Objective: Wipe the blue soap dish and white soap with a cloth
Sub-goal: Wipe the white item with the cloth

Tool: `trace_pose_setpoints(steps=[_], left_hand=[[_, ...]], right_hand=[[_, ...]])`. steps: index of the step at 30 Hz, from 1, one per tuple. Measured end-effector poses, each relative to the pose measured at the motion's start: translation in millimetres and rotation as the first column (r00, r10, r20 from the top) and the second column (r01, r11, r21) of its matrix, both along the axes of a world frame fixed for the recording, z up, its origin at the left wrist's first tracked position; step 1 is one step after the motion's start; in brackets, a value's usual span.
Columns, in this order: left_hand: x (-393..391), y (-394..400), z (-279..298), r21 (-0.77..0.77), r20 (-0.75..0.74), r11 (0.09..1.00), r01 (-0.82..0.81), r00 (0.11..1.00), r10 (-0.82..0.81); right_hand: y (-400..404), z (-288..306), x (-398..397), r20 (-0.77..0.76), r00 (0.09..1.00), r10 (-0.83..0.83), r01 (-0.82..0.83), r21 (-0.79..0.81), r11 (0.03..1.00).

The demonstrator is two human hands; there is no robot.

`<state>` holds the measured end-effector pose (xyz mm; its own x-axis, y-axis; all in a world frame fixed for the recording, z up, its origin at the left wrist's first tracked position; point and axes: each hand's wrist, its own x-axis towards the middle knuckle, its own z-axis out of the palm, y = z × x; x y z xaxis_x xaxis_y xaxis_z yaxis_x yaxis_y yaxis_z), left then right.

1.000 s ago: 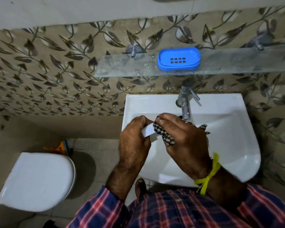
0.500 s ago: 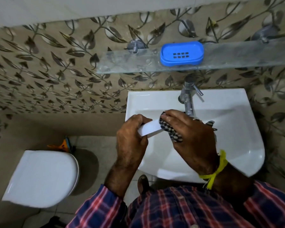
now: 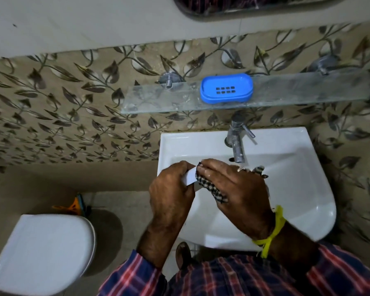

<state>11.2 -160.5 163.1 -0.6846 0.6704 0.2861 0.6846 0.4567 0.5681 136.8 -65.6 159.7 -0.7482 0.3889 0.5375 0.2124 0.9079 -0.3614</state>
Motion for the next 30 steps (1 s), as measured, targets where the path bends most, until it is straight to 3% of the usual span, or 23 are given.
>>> trace_pose_setpoints(steps=[4, 9, 13, 16, 19, 21, 25, 30], left_hand=[[4, 2, -2, 0.056, 0.037, 0.998, 0.01, 0.999, -0.012], [-5, -2, -9, 0.135, 0.026, 0.991, 0.005, 1.0, -0.008], [-4, 3, -15, 0.298, 0.221, 0.954, -0.029, 0.975, -0.04], [-11, 0, -15, 0.374, 0.252, 0.927, 0.014, 0.961, -0.116], [-5, 4, -14, 0.422, 0.342, 0.907, 0.002, 0.926, -0.162], [-1, 12, -15, 0.402, 0.432, 0.915, -0.025, 0.887, -0.166], [-1, 22, -12, 0.231, 0.303, 0.96, 0.156, 0.926, -0.224], [-5, 17, -9, 0.305, 0.284, 0.949, 0.083, 0.943, -0.174]], right_hand=[[4, 10, -13, -0.053, 0.997, -0.056, 0.049, -0.133, 0.99], [0, 8, -1, -0.022, 0.994, -0.11, 0.105, -0.152, 0.983], [0, 11, -9, -0.059, 0.985, -0.161, 0.139, -0.27, 0.953], [-4, 8, -3, -0.074, 0.99, -0.119, 0.092, -0.296, 0.951], [8, 10, -5, -0.123, 0.976, -0.179, 0.128, -0.34, 0.932], [10, 13, -11, -0.16, 0.972, -0.173, 0.124, -0.275, 0.954], [5, 9, -11, -0.128, 0.988, -0.082, 0.067, -0.116, 0.991], [1, -2, 6, -0.169, 0.985, 0.016, -0.023, -0.039, 0.999]])
